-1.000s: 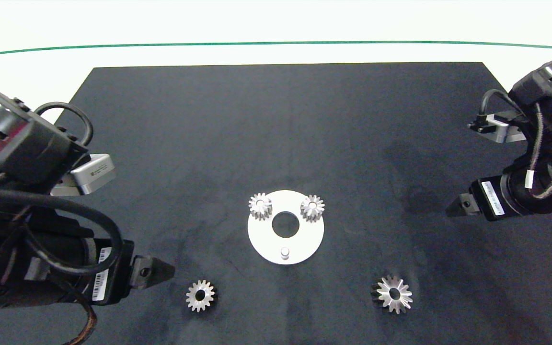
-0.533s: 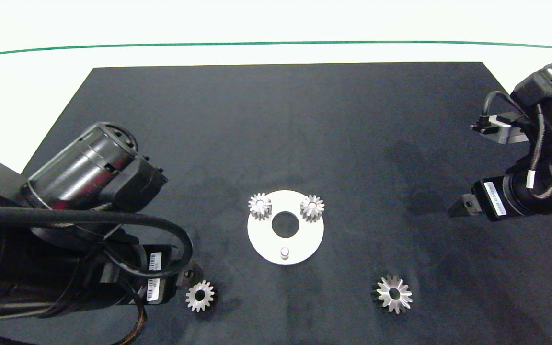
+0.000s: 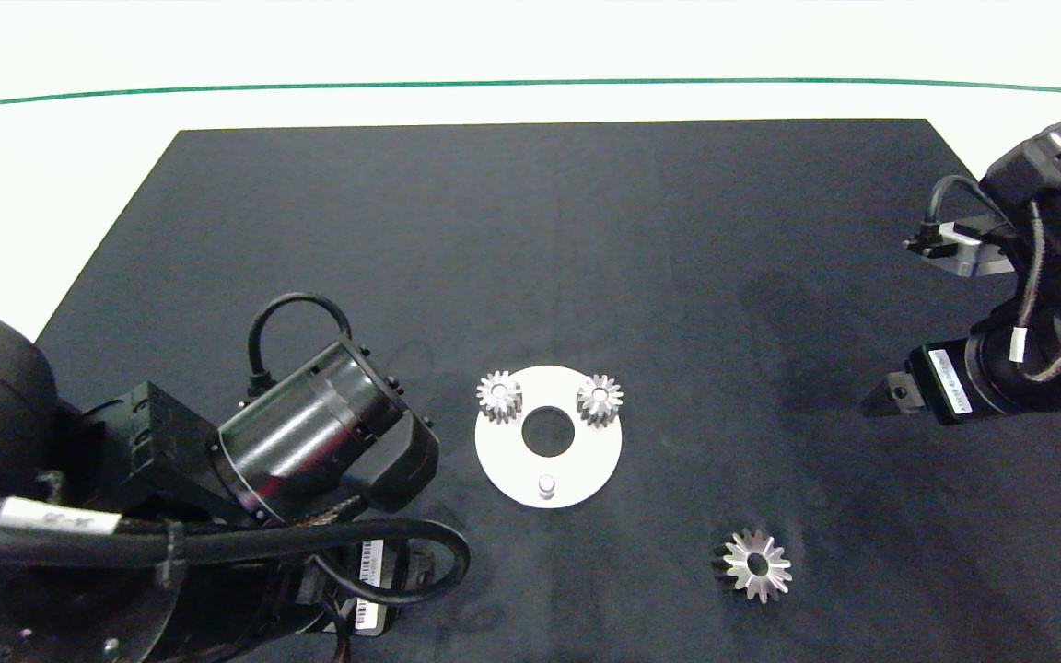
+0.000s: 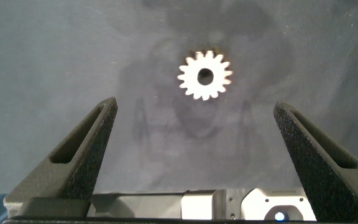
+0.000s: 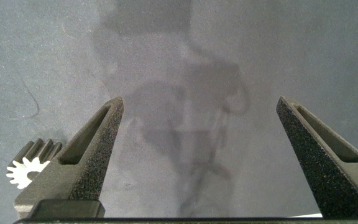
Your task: Remove an incorrectly installed larger gear and replace it with the correct smaller gear
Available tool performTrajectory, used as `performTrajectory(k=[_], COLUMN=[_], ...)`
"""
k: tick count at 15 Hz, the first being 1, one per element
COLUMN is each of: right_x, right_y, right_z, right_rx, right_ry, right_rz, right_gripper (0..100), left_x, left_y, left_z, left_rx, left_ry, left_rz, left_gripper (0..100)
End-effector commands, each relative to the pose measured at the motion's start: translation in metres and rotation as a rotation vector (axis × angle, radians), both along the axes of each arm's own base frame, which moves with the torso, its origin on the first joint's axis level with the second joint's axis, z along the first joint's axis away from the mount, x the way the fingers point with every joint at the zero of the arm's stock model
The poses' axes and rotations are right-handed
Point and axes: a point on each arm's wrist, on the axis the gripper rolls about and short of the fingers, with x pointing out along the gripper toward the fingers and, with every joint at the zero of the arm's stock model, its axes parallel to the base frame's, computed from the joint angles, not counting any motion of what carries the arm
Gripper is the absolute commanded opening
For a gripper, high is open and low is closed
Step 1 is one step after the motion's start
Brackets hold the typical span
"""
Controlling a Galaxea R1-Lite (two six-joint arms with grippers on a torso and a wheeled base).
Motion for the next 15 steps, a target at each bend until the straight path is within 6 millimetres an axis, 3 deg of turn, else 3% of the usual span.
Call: performTrajectory(k=[1, 7, 15], right_x=[0.0, 0.0, 0.0], right_y=[0.001, 0.001, 0.002], right_z=[-0.001, -0.002, -0.003], right_rx=[-0.001, 0.006, 0.003], right_ry=[0.008, 0.012, 0.016], right_rz=[0.001, 0.009, 0.01], right_gripper=[100, 100, 100], left_x=[0.002, 0.009, 0.02], left_y=[-0.004, -0.005, -0.014], left_z=[-0.008, -0.01, -0.027], left_rx=[0.019, -0.012, -0.009], left_ry=[0.014, -0.012, 0.025], left_rz=[0.0, 0.016, 0.024], left_gripper=[100, 100, 100])
